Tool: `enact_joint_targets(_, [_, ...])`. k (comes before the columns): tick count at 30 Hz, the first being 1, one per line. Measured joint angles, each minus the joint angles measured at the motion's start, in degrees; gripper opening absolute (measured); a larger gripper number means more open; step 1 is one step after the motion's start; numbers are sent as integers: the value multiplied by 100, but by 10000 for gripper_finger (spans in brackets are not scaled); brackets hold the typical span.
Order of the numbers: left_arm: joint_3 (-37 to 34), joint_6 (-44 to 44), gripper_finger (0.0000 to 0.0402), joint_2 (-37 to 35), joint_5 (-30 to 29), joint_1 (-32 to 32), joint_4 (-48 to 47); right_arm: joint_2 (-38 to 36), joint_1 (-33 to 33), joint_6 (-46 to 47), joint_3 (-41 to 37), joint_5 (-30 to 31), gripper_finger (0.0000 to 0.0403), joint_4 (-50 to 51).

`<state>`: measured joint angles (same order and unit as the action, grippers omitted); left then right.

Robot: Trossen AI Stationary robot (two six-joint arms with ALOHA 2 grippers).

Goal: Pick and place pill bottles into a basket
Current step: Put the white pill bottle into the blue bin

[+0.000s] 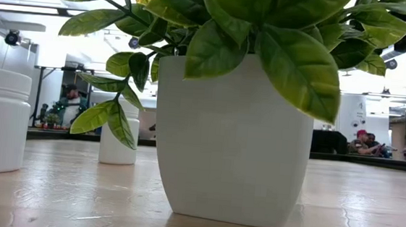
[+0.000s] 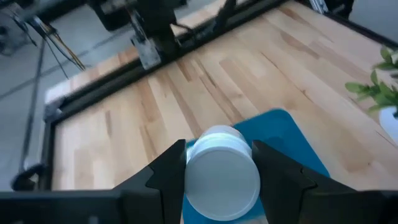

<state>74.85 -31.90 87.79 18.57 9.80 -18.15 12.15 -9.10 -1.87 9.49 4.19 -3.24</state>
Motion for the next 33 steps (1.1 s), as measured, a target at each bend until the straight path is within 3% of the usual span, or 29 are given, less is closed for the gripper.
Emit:
enact_joint_targets(6, [2,5,144,114,-7,82,-331,-207,0,2,-59,-12,9,-15])
enact_joint_targets(15, [291,-184,144,940,-44,177,-410,-5,0,83,43,-11,9,2])
enact_joint_targets(33, [1969,-1099,144,2094,-276,88,-1990,-1,0,323,49,47,9,349])
